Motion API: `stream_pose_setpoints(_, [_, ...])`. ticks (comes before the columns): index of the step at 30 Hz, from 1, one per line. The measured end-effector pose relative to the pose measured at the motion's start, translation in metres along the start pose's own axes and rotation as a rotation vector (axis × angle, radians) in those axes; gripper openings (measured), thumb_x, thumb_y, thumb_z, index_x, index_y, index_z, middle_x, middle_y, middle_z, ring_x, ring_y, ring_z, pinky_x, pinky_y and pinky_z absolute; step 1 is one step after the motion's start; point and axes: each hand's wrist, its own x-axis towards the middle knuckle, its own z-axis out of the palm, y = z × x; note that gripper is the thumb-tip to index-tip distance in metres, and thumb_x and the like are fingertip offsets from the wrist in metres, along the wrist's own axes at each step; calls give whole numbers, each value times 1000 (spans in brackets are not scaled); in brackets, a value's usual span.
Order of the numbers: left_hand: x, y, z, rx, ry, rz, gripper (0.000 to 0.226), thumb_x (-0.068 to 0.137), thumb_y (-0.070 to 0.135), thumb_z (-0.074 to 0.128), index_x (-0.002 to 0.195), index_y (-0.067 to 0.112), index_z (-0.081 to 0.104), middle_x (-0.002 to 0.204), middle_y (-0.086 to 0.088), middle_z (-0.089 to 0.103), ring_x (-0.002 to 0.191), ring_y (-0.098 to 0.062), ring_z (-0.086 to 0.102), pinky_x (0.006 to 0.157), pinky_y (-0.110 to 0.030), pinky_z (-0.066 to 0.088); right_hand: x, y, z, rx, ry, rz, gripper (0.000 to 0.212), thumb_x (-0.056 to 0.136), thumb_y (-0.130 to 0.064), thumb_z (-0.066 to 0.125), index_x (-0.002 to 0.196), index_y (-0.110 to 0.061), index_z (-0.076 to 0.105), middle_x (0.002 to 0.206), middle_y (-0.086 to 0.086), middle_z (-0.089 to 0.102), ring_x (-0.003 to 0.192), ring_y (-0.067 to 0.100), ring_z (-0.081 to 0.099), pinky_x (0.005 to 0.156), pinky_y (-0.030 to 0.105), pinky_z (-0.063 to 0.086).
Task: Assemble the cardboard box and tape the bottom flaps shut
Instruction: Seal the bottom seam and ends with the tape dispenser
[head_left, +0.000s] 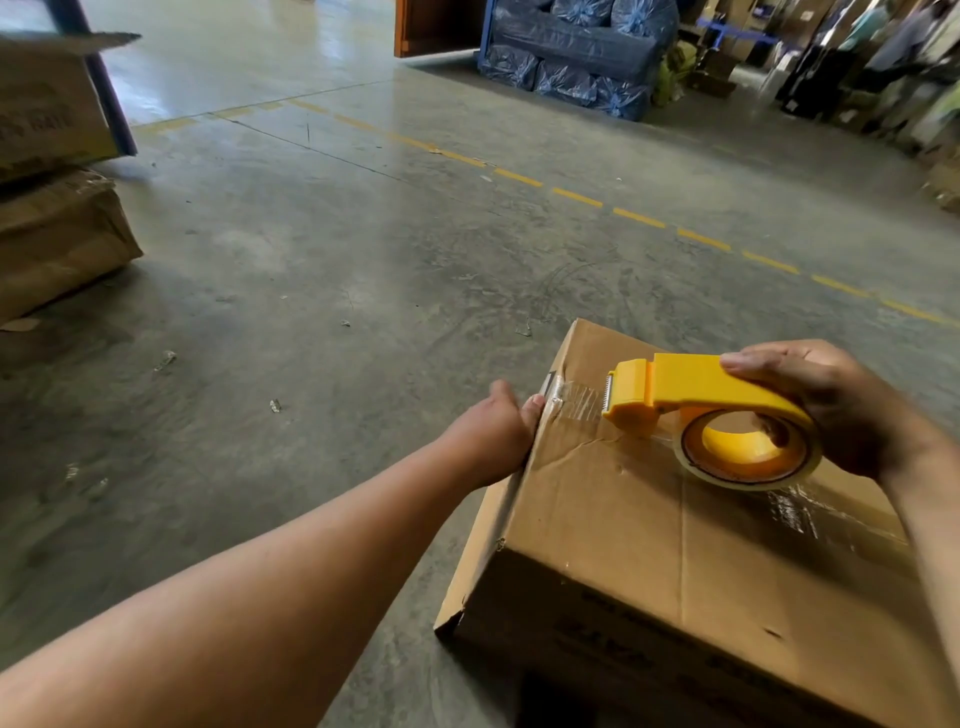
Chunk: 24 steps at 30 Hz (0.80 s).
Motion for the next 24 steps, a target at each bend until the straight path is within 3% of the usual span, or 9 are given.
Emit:
stream_pose_setpoints(3, [-5, -19, 0, 79, -153, -247, 89, 96, 69, 37, 155, 7, 14, 146, -24, 49, 124, -37, 57, 91, -43, 54, -2, 0, 0, -2, 1, 4, 91, 38, -69, 81, 81, 9, 63, 68, 20, 46, 40, 21, 42, 36, 21, 34])
stream_pose_setpoints(6, [-5, -34, -1, 232, 18, -104, 57, 102, 52, 43, 137, 8, 46, 131, -16, 62, 110, -28, 62, 92, -41, 53, -1, 1, 0, -11, -7, 4, 90, 38, -70, 80, 80, 7, 63, 69, 19, 47, 48, 26, 43, 39, 23, 36])
stream_pose_setpoints(8, [-11, -19, -12, 47, 207, 121, 40, 103, 49, 41, 124, 17, 53, 130, -8, 60, 103, -17, 59, 87, -34, 50, -1, 0, 0, -21, -24, 17, 87, 38, -71, 80, 79, 4, 64, 71, 18, 50, 57, 30, 45, 44, 26, 38])
stream_pose_setpoints(9, [-14, -6, -20, -32, 216, 250, 46, 100, 53, 44, 132, 21, 50, 139, -4, 53, 112, -15, 55, 93, -32, 47, -2, -1, 0, -20, -29, 30, 86, 37, -71, 80, 78, 3, 65, 72, 18, 50, 57, 29, 46, 45, 27, 39])
stream_pose_setpoints(11, [-20, 21, -31, 22, 22, 455, 79, 87, 67, 57, 152, 29, 32, 159, 5, 29, 139, -14, 37, 112, -35, 35, -2, -2, -3, -13, -30, 63, 79, 40, -66, 82, 78, 2, 67, 70, 16, 51, 54, 27, 47, 43, 27, 39])
stream_pose_setpoints(14, [-23, 39, -28, 286, -223, 473, 116, 72, 73, 70, 160, 35, 5, 168, 14, 0, 154, -12, 2, 124, -45, 13, -2, -9, 0, -3, -37, 102, 41, 57, -46, 78, 76, -9, 75, 65, 15, 50, 49, 23, 46, 38, 24, 39])
stream_pose_setpoints(17, [-16, 47, -22, 400, -233, 461, 123, 68, 77, 69, 161, 29, 4, 169, 11, -2, 152, -8, -12, 125, -52, 6, -1, -9, 2, 10, -12, 86, 43, 52, -47, 76, 77, -12, 77, 65, 15, 51, 44, 19, 46, 36, 23, 38])
stream_pose_setpoints(20, [-8, 56, -19, 484, -196, 475, 122, 67, 82, 64, 161, 25, 12, 169, 8, 4, 153, -11, -9, 125, -53, 7, 0, -10, 3, 14, -15, 80, 40, 52, -49, 75, 74, -15, 77, 60, 11, 52, 42, 19, 46, 37, 21, 38])
stream_pose_setpoints(24, [-8, 54, -12, 541, -184, 438, 129, 65, 88, 60, 161, 25, 2, 169, 9, -6, 153, -9, -13, 125, -50, 4, 6, -10, 3, -21, -20, 69, 45, 57, -48, 75, 80, -9, 73, 54, 6, 51, 41, 16, 45, 38, 23, 37])
